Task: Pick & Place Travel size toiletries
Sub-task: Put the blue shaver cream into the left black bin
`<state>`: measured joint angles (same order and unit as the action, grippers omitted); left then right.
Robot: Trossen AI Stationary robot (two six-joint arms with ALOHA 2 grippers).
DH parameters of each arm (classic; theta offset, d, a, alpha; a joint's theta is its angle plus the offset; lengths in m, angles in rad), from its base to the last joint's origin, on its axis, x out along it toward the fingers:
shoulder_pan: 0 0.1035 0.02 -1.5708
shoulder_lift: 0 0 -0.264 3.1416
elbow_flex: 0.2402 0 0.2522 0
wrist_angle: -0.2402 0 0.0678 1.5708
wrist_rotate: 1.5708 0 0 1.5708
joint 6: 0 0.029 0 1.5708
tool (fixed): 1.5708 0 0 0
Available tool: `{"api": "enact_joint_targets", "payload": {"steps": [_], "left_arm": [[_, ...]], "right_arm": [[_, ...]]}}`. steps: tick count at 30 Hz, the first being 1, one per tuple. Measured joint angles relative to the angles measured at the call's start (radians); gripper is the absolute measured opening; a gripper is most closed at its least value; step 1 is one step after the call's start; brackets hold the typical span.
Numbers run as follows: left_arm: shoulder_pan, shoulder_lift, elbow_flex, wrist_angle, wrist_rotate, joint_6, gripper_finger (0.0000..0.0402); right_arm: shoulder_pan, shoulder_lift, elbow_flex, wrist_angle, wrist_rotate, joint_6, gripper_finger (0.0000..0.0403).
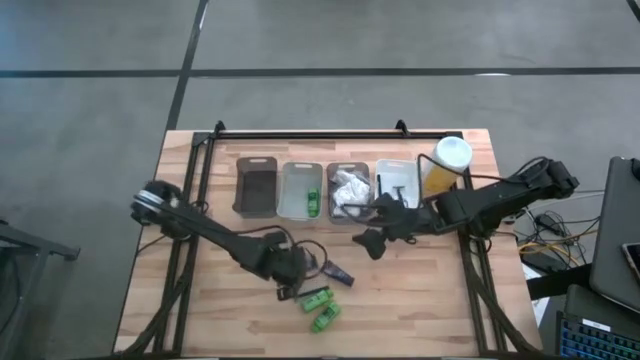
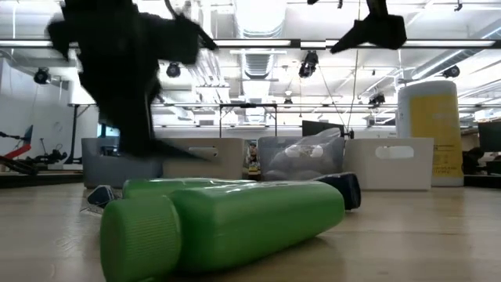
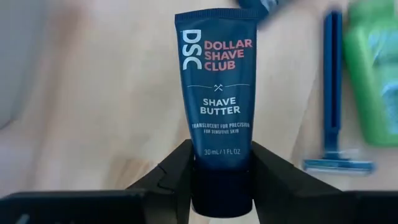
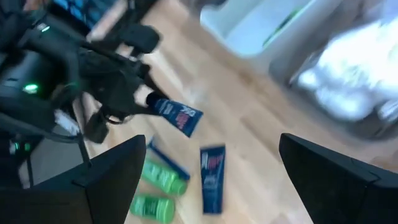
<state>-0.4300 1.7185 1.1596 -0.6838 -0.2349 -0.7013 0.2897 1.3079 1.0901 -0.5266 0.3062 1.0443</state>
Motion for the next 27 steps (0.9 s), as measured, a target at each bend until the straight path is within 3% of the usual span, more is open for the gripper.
{"api": "enact_joint_targets", "payload": {"steps": [3, 6, 8, 10, 12, 15, 19, 24, 27], "left_arm": [[-0.024, -0.119, -0.001, -0.071, -0.129, -0.216, 0.0124], [-0.032, -0.254, -0.002, -0.15, -0.355, -0.492, 0.0124], [-0.012, -0.335, -0.001, -0.29, -0.497, -0.71, 0.0124], [0.025, -0.394, -0.003, -0.447, -0.564, -0.852, 0.0124], [0.079, -0.441, -0.017, -0.548, -0.586, -0.896, 0.0124], [0.186, -0.507, -0.076, -0.535, -0.531, -0.835, 0.0124], [0.321, -0.565, -0.212, -0.341, -0.391, -0.672, 0.0124], [0.497, -0.576, -0.405, -0.147, -0.285, -0.662, 0.0127], [0.572, -0.574, -0.491, -0.038, -0.159, -0.671, 0.0181]], "right_arm": [[0.0, -0.045, 0.0, 0.0, 0.075, 0.0, 0.0364], [0.0, -0.087, 0.0, -0.001, 0.143, 0.002, 0.0364], [-0.003, -0.109, 0.0, -0.002, 0.18, 0.003, 0.0364], [-0.003, -0.125, 0.0, -0.012, 0.205, 0.003, 0.0364], [-0.004, -0.131, 0.0, -0.019, 0.223, 0.003, 0.0363], [-0.006, -0.13, 0.0, -0.024, 0.225, 0.009, 0.0363], [-0.006, -0.113, 0.0, -0.023, 0.228, 0.036, 0.0364], [-0.006, -0.095, 0.0, -0.024, 0.228, 0.061, 0.0363], [-0.006, -0.096, -0.001, -0.023, 0.228, 0.064, 0.0364]]}}
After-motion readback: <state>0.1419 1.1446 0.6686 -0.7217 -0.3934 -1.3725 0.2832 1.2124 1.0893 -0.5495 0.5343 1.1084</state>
